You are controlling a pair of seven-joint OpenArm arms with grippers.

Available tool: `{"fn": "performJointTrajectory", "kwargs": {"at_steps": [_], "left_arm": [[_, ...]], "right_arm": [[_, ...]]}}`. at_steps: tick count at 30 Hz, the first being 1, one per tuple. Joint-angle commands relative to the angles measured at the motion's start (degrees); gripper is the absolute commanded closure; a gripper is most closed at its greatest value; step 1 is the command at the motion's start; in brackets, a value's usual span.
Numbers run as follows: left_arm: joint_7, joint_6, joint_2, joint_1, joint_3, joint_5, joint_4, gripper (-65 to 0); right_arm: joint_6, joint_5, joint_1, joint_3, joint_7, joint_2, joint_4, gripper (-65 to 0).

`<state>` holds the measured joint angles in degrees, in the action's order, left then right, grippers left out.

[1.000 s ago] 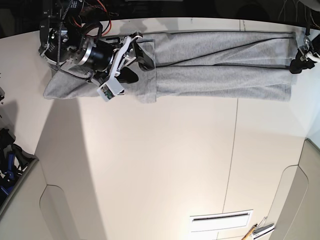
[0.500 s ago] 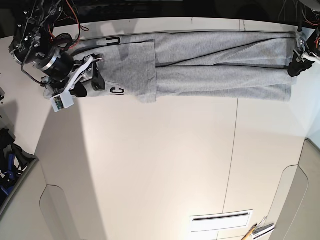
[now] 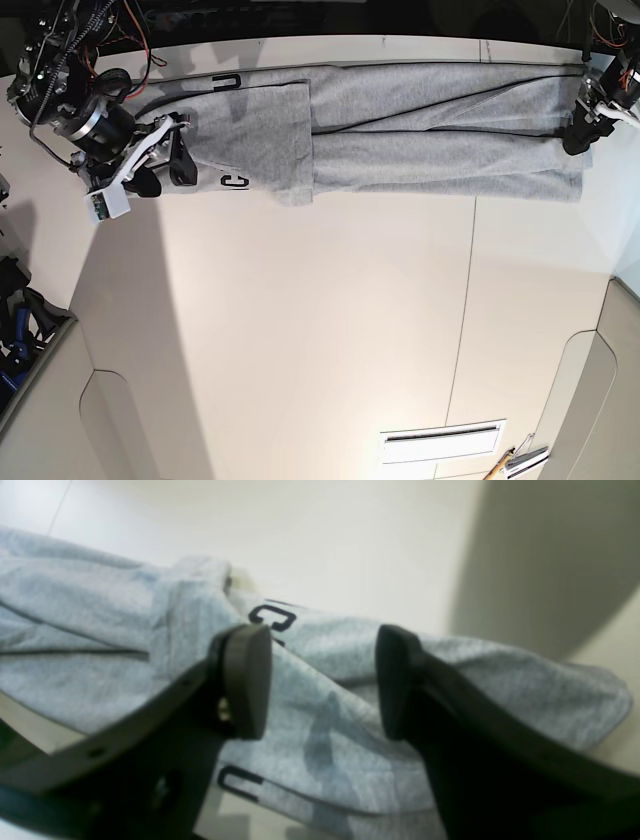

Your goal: Fold the T-shirt properly

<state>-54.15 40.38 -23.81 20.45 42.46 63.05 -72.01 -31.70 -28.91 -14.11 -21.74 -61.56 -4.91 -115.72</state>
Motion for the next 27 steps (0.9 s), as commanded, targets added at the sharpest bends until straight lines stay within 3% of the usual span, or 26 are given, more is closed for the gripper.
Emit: {"fn": "performJointTrajectory", "kwargs": {"at_steps": [1, 3, 8, 11, 14, 18, 24, 27], "left_arm": [[-2.25, -0.38, -0.63, 0.70, -0.02, -2.03, -0.35, -33.1], [-2.12, -0.38, -0.63, 0.68, -0.02, -2.03, -0.35, -31.2], [0.94, -0.38, -0.66, 0.63, -0.02, -2.47, -0.35, -9.0], [2.14, -0.38, -0.68, 0.63, -0.02, -2.40, -0.37, -1.1], [3.82, -0.38, -0.68, 0.63, -0.02, -1.73, -0.46, 0.0], [2.71, -0.38, -0.66, 0.63, 0.00, 3.74, -1.42, 0.0], [-7.76, -0.38, -0.61, 0.68, 0.00, 17.92, -7.93, 0.0], [-12.68, -0.38, -0.57, 0.68, 0.00, 21.95, -12.74, 0.0]], "right_arm": [[-0.04, -1.11, 0.39, -0.22, 1.31, -0.17, -1.22, -33.1], [-0.04, -1.11, 0.39, -0.22, 1.33, -0.17, -1.22, -33.1], [-0.02, -1.09, 0.39, -0.22, 1.33, -0.17, -1.22, -33.1], [-0.02, -1.09, 0.39, -0.22, 1.33, -0.17, -1.22, -33.1], [-0.02, -1.07, 0.39, -0.22, 1.33, -0.17, -1.22, -33.1], [0.04, -0.22, 0.42, -0.46, 1.36, -0.17, -1.22, -33.1], [0.46, 2.08, 0.42, -5.31, 1.57, -0.17, -1.22, -33.1], [0.46, 1.66, 0.39, -9.51, 1.57, -0.22, -1.22, -33.1]]}}
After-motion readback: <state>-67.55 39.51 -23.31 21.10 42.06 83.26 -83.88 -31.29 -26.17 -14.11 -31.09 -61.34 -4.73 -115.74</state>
